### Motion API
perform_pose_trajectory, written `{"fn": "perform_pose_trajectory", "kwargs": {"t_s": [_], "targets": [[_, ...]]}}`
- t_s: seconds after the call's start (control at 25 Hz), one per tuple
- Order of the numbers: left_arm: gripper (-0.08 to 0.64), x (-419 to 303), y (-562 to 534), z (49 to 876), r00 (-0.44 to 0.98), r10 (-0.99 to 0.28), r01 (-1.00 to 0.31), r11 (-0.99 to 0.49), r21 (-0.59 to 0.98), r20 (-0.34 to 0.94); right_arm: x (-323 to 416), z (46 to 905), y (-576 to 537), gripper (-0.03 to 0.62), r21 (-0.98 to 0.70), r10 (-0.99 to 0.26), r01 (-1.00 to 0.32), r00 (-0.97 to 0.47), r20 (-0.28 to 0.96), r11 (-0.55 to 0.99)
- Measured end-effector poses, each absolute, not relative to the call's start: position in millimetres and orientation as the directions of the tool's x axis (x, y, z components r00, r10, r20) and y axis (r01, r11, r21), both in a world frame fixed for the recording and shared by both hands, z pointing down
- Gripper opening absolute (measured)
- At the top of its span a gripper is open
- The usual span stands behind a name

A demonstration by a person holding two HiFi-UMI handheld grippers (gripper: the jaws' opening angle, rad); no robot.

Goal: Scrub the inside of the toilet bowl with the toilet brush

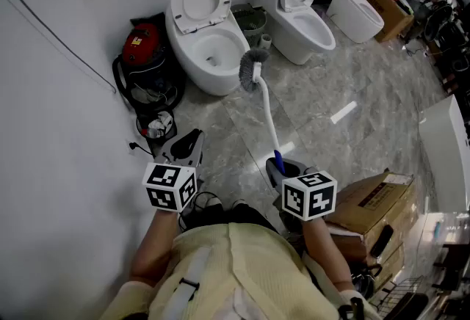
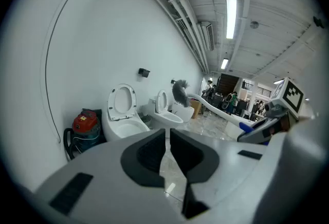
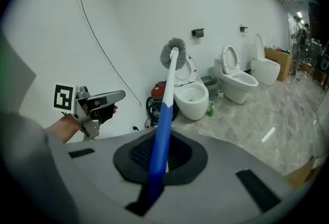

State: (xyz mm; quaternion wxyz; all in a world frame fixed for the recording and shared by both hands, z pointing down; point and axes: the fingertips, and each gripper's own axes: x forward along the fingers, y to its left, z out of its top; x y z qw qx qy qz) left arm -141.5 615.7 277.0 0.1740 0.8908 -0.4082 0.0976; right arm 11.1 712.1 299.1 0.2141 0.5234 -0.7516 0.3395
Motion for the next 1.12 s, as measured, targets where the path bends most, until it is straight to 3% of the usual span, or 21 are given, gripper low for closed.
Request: {"fn": "perform_pose_trajectory", "kwargs": {"t_s": [0.36,0.8,1.12], "targets": [[0.037,-146,604,287,0.665,-0.674,-0.746,-0.617,0.249,0.322,-6,311,689,0.016,-0.339,-0.620,-0.914,-0.401,0.675,0.222],[0.035,-188,577,278,0.618,-0.739,-0.775,-0.514,0.369,0.269,-36,321,654,0.017,-0.353,-0.563,-0.891,-0.453,0.691,0.284],[0.014,-194,541,309,0.577,-0.754,-0.801,-0.447,0.398,0.314,-23,347,612,0.015,-0.375,-0.511,-0.885,-0.466,0.722,0.277]]}}
